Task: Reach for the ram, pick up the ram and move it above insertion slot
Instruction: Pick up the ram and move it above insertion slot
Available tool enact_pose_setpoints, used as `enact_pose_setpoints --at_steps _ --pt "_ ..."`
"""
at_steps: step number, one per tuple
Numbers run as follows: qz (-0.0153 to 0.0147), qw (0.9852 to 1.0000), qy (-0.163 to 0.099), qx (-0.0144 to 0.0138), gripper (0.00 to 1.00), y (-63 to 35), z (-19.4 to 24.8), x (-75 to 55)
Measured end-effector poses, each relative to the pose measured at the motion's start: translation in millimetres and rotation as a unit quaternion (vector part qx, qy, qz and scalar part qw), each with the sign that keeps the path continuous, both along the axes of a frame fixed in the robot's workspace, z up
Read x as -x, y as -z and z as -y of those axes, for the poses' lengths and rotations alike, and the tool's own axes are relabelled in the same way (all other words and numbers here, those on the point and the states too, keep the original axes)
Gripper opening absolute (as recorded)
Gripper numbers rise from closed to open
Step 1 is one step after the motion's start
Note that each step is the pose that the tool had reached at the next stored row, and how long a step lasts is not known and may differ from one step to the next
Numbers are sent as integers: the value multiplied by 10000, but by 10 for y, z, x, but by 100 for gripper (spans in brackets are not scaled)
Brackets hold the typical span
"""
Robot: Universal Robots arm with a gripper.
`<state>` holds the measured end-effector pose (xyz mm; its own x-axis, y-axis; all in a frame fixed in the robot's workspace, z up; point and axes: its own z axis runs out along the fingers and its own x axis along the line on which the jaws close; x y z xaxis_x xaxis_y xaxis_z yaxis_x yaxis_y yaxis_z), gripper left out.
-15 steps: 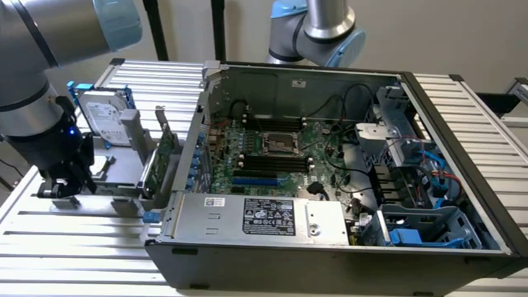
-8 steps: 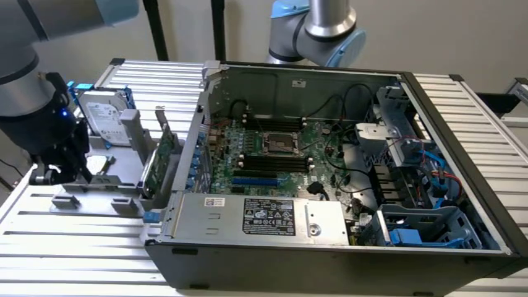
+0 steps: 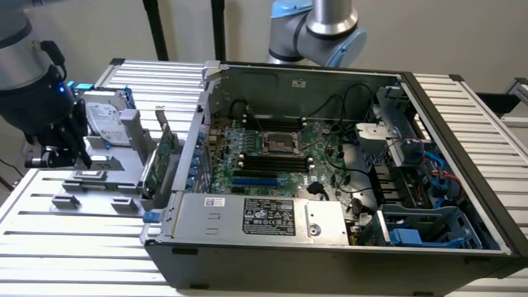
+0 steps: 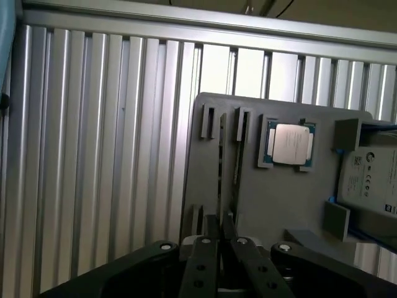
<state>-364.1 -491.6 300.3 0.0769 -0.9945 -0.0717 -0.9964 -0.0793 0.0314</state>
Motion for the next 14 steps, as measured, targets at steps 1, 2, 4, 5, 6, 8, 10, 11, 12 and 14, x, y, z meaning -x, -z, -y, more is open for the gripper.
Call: enact_pose_setpoints --at_steps 1,2,4,5,6,8,10,11,12,14 --pt "-1 10000 -9 -10 14 -45 0 -29" --pt "0 10000 -17 -20 14 -90 0 -60" --pt "-1 10000 -33 -39 14 -180 1 -121" --pt "-1 10000 -41 -50 14 -226 0 -153" --pt "-1 10000 -48 -60 14 -270 1 -184" --pt "-2 9999 -64 -80 14 -362 1 -249" --pt "-2 9999 -80 -100 14 -455 2 -315" --pt "-3 9999 -89 -109 14 -500 2 -346" --pt "-4 9999 -97 -118 14 -545 2 -377" --pt "-5 9998 -116 -138 14 -637 2 -440"
